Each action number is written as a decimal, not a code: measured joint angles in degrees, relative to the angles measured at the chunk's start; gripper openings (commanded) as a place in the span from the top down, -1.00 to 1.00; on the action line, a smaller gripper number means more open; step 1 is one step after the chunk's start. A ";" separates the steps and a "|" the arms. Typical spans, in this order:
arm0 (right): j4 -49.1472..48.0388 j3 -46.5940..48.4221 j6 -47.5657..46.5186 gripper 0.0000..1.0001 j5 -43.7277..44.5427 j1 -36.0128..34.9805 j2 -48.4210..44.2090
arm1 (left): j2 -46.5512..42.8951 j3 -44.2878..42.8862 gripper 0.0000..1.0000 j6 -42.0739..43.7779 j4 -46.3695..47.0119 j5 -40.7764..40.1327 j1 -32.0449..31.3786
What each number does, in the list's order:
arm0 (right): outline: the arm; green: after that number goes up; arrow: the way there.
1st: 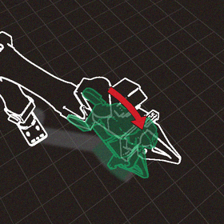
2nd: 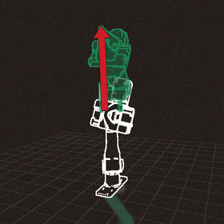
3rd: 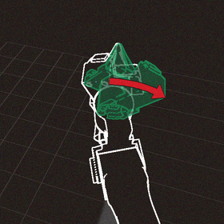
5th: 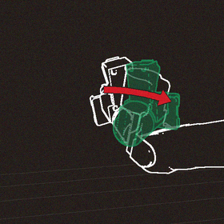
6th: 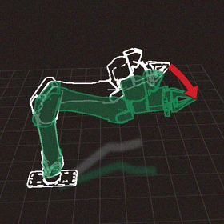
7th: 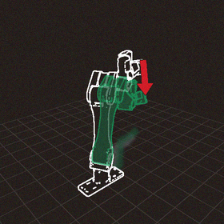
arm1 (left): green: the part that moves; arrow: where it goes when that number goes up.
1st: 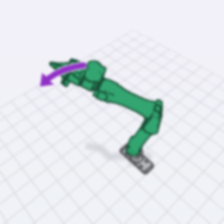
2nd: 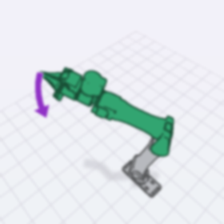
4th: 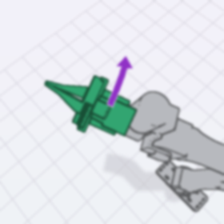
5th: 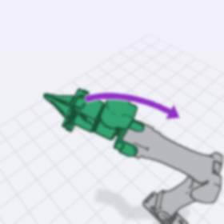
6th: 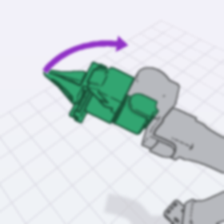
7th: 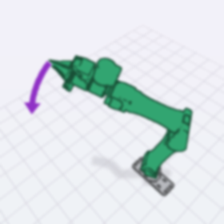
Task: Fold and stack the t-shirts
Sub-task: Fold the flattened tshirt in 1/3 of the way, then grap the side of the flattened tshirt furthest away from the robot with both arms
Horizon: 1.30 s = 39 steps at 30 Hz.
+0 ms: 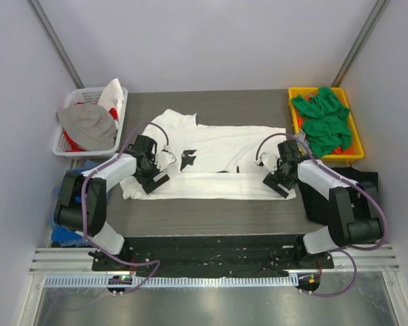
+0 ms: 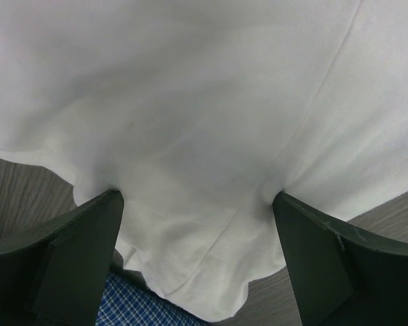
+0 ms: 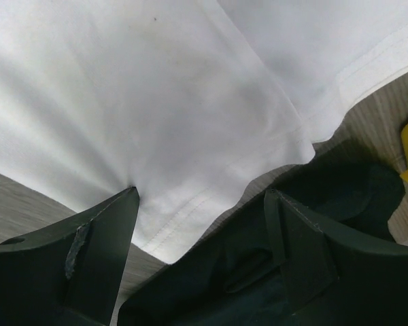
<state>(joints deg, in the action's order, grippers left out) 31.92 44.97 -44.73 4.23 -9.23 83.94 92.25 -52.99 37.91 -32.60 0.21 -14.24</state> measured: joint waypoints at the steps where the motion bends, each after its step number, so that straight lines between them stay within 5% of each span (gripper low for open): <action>1: 0.48 -0.48 -0.26 -0.68 -0.39 0.00 -0.57 | -0.85 0.96 -0.99 -0.17 -0.02 0.00 -0.24; 13: 9.35 -4.90 -1.81 -0.69 -3.02 -0.81 -6.86 | -9.70 9.25 -0.99 -0.79 -2.58 -0.22 -2.27; 24: 15.43 -5.49 -2.32 -0.69 -3.23 -1.27 -10.60 | -13.84 12.37 -1.00 0.13 -14.29 -0.35 -2.62; 39: 16.96 3.76 -0.07 -0.71 -2.82 -1.55 -11.61 | -17.11 2.25 -0.99 -1.62 -14.23 0.90 -2.64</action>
<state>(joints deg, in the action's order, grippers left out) 48.88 48.73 -44.80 1.41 -10.79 72.34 75.13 -50.74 36.29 -46.83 1.10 -16.88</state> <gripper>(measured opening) 0.856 0.996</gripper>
